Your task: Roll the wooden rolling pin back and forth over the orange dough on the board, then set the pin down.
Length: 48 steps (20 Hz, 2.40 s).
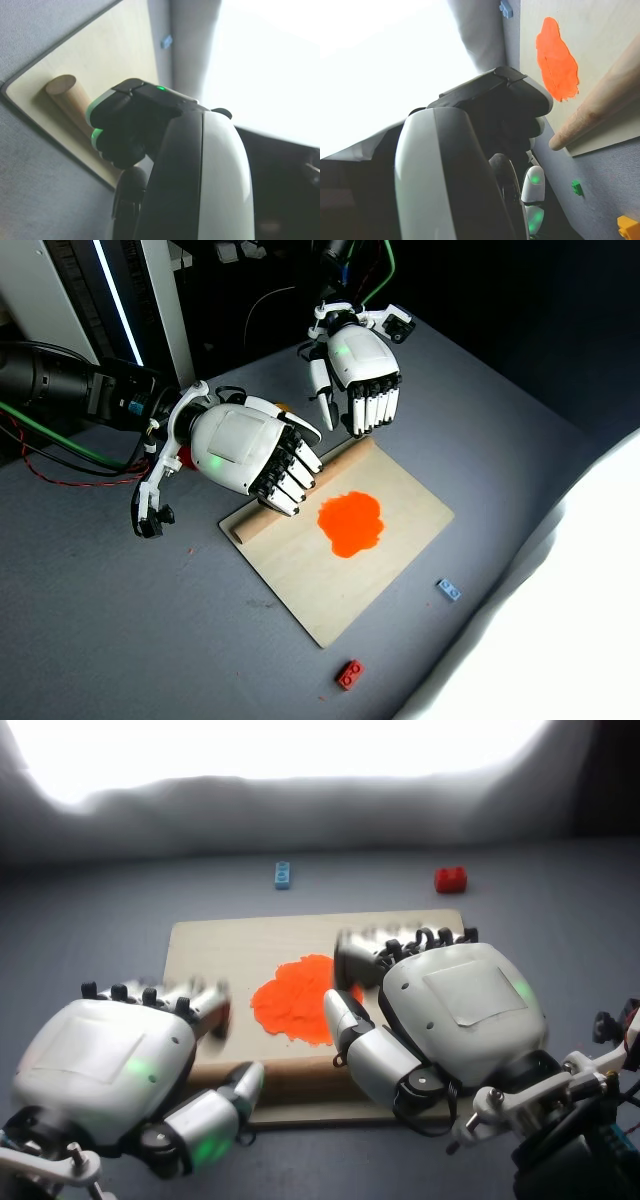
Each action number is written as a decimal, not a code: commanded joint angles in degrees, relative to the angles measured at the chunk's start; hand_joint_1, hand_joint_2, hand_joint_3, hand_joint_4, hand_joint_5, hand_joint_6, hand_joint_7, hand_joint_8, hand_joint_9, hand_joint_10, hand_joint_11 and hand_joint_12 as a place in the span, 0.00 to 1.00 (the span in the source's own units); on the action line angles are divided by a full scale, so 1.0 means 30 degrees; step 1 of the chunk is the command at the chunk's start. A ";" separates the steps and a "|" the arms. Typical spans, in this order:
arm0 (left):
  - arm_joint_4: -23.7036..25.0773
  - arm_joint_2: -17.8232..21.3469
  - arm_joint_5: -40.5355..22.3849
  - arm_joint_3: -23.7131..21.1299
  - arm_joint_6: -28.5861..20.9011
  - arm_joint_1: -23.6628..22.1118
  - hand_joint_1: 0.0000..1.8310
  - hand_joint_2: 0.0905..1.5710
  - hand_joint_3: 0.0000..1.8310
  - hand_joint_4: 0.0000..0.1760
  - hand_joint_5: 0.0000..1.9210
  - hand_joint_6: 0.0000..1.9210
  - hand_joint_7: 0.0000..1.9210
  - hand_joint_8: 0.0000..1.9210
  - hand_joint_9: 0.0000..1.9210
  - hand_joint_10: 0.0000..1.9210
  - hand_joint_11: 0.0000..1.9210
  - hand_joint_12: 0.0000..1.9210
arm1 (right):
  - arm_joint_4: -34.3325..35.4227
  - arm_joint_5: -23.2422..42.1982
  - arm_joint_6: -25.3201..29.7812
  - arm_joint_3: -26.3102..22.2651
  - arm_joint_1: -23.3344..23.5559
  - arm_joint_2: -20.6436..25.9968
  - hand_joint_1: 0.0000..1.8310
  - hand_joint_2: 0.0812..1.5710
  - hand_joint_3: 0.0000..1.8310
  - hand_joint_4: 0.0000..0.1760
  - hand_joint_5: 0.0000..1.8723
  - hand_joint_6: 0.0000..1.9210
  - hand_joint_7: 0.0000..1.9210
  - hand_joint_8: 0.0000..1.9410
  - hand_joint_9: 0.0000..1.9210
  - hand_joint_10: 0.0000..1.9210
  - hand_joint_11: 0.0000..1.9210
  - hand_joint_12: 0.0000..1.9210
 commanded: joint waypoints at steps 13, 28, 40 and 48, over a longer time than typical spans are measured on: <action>0.0882 0.0229 -0.1691 0.0223 0.0026 0.0238 0.00 0.91 0.03 0.00 0.00 0.00 0.00 0.00 0.00 0.00 0.00 0.00 | 0.0418 0.1948 -0.0473 -0.0309 -0.0031 -0.0272 0.00 0.99 0.00 0.00 0.06 0.00 0.04 0.00 0.03 0.00 0.00 0.07; 0.0639 -0.1604 -0.3257 0.0959 0.0047 0.1678 0.00 0.91 0.02 0.00 0.00 0.00 0.00 0.00 0.00 0.00 0.00 0.00 | 0.1044 0.2070 -0.1675 -0.0108 -0.1306 -0.1629 0.00 1.00 0.01 0.00 0.07 0.00 0.06 0.00 0.04 0.00 0.00 0.06; 0.0626 -0.2815 -0.3257 0.1860 -0.0274 0.1967 0.00 0.90 0.02 0.00 0.00 0.00 0.00 0.00 0.00 0.00 0.00 0.00 | 0.0908 0.2126 -0.1457 0.1238 -0.1471 -0.2560 0.00 1.00 0.01 0.00 0.07 0.00 0.06 0.00 0.04 0.00 0.00 0.06; 0.0626 -0.3294 -0.3257 0.2324 -0.0358 0.2129 0.00 0.87 0.00 0.00 0.00 0.00 0.00 0.00 0.00 0.00 0.00 0.00 | 0.0912 0.2086 -0.1600 0.2046 -0.1841 -0.2796 0.00 0.94 0.00 0.00 0.07 0.00 0.05 0.00 0.03 0.00 0.00 0.01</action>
